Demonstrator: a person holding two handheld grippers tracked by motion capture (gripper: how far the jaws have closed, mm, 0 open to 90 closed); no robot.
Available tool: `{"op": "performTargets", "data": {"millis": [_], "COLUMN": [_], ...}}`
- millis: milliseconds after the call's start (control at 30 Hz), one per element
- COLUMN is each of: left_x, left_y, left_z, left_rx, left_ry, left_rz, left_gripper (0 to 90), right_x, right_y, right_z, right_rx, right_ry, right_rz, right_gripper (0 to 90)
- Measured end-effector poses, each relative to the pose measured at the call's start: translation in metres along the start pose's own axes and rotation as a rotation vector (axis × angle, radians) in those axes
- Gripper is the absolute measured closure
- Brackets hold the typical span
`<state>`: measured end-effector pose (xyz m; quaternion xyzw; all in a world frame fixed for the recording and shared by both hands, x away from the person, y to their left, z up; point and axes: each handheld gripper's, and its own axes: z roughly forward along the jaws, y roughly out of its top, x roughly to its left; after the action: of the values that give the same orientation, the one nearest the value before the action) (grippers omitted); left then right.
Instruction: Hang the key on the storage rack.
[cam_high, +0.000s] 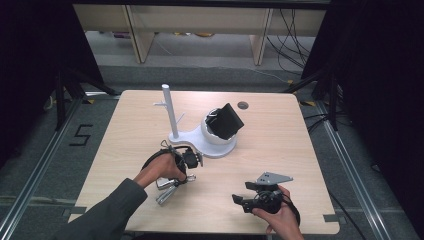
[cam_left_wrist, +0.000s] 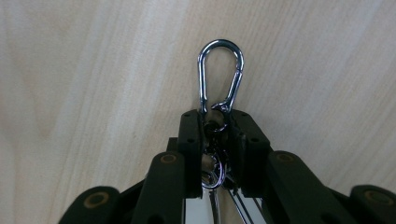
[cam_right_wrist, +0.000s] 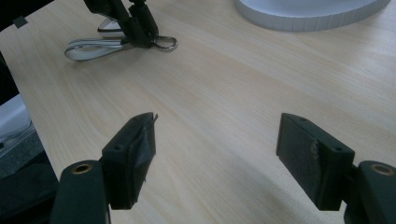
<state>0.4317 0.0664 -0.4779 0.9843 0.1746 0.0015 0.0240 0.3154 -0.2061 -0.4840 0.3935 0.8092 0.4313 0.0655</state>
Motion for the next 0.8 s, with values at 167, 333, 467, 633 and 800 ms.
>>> {"op": "performTargets", "data": {"millis": [167,333,467,633,800], "left_x": [0.0,0.001,0.003,0.007,0.015], "left_y": [-0.003,-0.005,-0.007,-0.014,-0.028], "left_z": [0.0,-0.001,-0.008,-0.025,-0.054], "left_rx": [-0.02,-0.024,-0.059,-0.091,-0.134], "left_ry": [-0.006,-0.01,0.007,0.022,0.063], "left_rz": [0.037,0.033,0.027,0.012,-0.02], "left_gripper": [75.1,75.2,75.2,75.2,75.3], "right_x": [-0.002,0.0,-0.002,-0.002,-0.004], "right_y": [0.0,0.0,0.0,-0.001,-0.001], "right_z": [0.0,0.0,0.001,0.0,0.0], "right_rx": [-0.006,-0.003,-0.002,-0.006,-0.007], "right_ry": [-0.003,0.006,-0.002,0.006,-0.003], "right_rz": [-0.012,-0.001,-0.018,0.009,-0.003], "right_gripper": [29.7,29.8,29.8,29.8,29.8]}}
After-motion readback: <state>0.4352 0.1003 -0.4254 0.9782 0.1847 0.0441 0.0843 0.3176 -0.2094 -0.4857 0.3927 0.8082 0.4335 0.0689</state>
